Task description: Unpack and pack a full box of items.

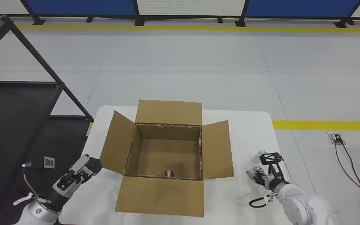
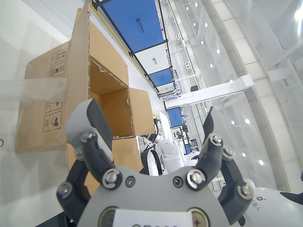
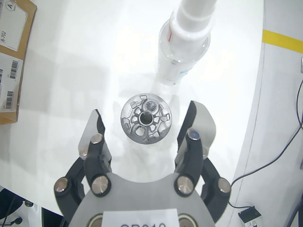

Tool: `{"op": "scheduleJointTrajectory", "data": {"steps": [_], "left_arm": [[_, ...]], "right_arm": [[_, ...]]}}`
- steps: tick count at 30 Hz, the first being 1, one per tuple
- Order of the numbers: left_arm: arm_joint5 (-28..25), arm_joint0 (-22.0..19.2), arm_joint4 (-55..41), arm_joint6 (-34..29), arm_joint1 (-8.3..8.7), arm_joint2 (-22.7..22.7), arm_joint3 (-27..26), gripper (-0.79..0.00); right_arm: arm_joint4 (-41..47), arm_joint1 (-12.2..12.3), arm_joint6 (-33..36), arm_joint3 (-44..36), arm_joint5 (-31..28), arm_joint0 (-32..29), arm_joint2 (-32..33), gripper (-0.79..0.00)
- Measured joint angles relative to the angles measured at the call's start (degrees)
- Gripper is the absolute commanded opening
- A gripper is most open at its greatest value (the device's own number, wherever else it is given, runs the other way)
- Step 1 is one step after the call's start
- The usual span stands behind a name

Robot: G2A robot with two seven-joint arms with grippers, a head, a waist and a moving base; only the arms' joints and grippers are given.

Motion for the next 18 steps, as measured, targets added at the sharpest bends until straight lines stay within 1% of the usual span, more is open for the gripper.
{"op": "scheduleJointTrajectory", "data": {"steps": [4, 8, 11, 13, 15, 16, 18], "left_arm": [[-0.12, -0.15, -0.73, -0.04, 0.1, -0.62, 0.27, 0.0], [-0.02, -0.76, -2.29, 0.11, 0.25, -2.09, 1.08, 0.0], [-0.09, -1.19, -4.11, -0.12, 0.38, -3.76, 1.92, 0.0], [-0.34, -1.34, -5.43, -0.58, 0.49, -5.12, 2.46, 0.0], [-0.61, -1.39, -7.36, -1.58, 0.62, -7.0, 3.16, 0.0], [-0.63, -1.34, -8.35, -2.13, 0.68, -7.87, 3.51, 0.0], [-0.6, -1.13, -10.6, -3.83, 0.85, -9.95, 4.4, 0.0]], "right_arm": [[-0.41, 0.27, -1.16, -8.82, 1.53, -3.54, 1.85, 0.0], [-2.85, 0.36, -3.37, -23.88, 3.3, -8.14, 1.88, 0.0], [-6.1, 0.47, -4.04, -34.31, 2.83, -9.4, -0.22, 0.0], [-8.49, 0.58, -3.92, -38.74, 1.57, -8.34, -2.67, 0.0], [-11.18, 0.69, -3.94, -39.45, -1.08, -4.41, -7.06, 0.0], [-12.24, 0.7, -2.99, -39.16, -2.24, -2.2, -9.38, 0.0], [-13.77, 0.52, 1.48, -38.9, -4.09, 3.52, -15.51, 0.0]]}}
